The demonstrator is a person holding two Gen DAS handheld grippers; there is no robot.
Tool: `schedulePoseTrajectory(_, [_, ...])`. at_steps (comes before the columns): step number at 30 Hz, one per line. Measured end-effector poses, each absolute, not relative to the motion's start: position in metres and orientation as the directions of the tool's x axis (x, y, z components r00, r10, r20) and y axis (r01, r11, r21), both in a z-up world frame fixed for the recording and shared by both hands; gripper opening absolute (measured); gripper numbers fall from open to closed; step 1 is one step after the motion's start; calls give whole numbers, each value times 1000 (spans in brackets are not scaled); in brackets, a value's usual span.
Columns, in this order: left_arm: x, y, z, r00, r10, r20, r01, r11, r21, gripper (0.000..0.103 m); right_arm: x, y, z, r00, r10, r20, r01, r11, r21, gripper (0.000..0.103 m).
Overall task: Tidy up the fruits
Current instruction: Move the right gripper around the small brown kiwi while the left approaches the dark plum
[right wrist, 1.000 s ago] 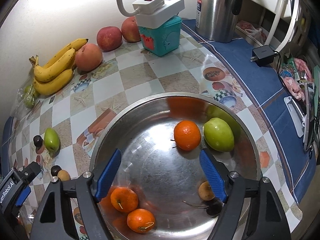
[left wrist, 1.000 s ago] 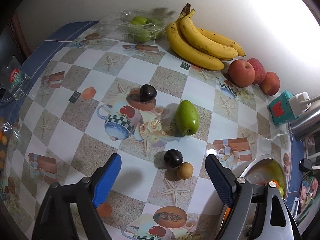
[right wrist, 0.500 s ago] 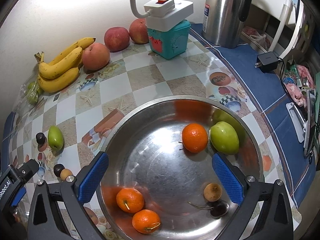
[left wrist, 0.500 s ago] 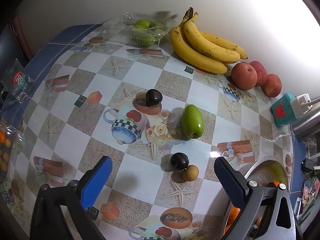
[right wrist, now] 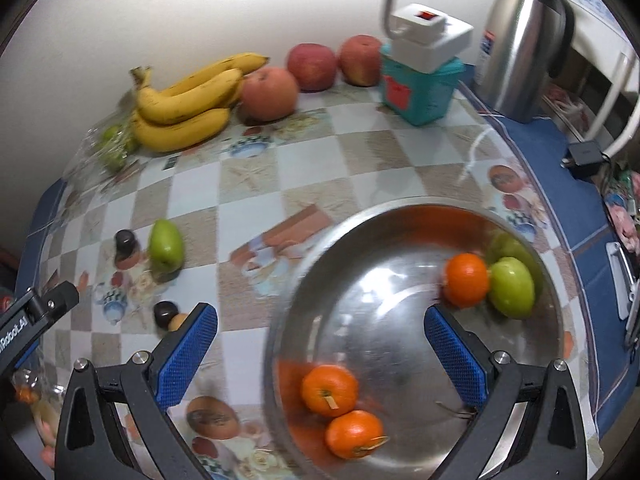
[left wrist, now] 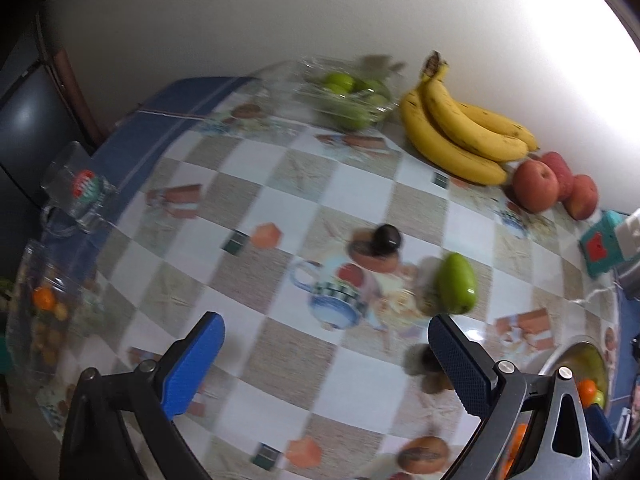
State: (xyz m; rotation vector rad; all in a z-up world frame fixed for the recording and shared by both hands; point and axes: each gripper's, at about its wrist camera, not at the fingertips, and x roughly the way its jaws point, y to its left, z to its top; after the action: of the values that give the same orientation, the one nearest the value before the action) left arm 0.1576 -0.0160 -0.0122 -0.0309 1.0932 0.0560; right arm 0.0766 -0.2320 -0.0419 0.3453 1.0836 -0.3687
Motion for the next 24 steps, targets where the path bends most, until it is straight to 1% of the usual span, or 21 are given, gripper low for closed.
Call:
schedulePoseTrajectory(4, [160, -2, -9, 469, 86, -879, -72, 996, 60, 103, 82, -214, -40, 439, -64, -896, 400, 907, 131, 103])
schedulePoseTrajectory(9, [160, 11, -7, 474, 123, -872, -83, 992, 95, 103, 87, -196, -40, 447, -28, -894, 351, 925, 147, 103])
schedulePoseTrajectory(18, [161, 24, -6, 467, 111, -877, -109, 992, 67, 103, 96, -173, -40, 487, 59, -872, 257, 944, 208, 103])
schedulePoseTrajectory(21, [161, 23, -9, 456, 94, -885, -101, 993, 53, 103, 98, -174, -42, 499, 97, -861, 247, 936, 249, 103])
schedulePoseTrajectory(24, [162, 20, -14, 443, 82, -893, -95, 994, 44, 103, 100, -174, -45, 498, 98, -862, 246, 937, 249, 103])
